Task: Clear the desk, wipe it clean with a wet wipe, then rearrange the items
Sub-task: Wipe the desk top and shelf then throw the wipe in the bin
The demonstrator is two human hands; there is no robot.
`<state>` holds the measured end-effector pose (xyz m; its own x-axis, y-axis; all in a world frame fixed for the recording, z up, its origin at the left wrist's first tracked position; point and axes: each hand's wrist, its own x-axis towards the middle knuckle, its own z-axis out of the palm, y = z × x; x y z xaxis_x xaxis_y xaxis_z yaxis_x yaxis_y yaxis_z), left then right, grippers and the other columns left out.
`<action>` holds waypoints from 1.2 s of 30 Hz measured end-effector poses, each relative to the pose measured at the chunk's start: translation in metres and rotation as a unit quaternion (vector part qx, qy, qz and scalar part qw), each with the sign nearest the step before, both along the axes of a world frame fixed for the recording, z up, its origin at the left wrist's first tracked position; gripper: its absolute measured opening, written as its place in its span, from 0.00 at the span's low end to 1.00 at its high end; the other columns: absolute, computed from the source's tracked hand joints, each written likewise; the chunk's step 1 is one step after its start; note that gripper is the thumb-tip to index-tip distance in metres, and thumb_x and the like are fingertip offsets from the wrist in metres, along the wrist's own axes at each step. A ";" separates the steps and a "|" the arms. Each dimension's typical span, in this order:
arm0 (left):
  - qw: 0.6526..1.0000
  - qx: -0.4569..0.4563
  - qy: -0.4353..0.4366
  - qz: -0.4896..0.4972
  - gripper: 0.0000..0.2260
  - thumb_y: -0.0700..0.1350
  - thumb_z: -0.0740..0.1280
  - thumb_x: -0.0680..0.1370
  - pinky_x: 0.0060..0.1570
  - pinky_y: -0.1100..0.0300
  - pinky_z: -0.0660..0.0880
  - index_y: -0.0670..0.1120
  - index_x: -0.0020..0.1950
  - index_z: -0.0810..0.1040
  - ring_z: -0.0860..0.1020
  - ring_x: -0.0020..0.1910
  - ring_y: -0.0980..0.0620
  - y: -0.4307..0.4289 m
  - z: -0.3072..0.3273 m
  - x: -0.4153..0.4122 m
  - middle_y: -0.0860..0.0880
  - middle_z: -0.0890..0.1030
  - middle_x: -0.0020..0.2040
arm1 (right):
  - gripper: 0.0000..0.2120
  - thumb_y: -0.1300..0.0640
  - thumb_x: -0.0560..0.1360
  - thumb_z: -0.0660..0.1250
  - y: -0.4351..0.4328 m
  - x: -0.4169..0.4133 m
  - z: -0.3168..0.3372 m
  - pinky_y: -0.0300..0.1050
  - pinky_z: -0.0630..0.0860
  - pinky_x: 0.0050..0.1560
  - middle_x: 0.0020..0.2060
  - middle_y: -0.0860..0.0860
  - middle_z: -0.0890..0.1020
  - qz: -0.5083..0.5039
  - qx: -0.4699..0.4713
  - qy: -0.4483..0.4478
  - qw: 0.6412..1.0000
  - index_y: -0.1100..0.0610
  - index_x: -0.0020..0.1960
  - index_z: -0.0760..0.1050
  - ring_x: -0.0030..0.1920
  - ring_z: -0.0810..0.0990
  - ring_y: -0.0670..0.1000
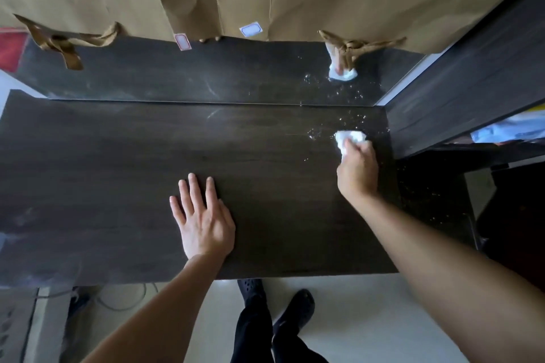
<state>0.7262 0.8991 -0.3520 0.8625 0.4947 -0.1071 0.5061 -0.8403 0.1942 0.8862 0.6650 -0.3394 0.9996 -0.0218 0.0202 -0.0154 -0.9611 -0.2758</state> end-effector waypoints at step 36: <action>0.998 -0.015 0.013 -0.055 0.25 0.48 0.49 0.77 0.72 0.38 0.49 0.42 0.72 0.66 0.54 0.75 0.37 0.011 0.003 0.015 0.37 0.58 0.76 | 0.24 0.74 0.67 0.64 0.062 0.013 -0.001 0.51 0.75 0.45 0.47 0.61 0.76 0.062 0.053 -0.022 0.996 0.61 0.61 0.77 0.47 0.75 0.63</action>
<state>0.7410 0.9096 -0.3493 0.9082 0.3931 -0.1438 0.4160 -0.8853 0.2076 0.8989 0.7275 -0.3401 0.9928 0.0983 0.0689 0.1170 -0.9204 -0.3730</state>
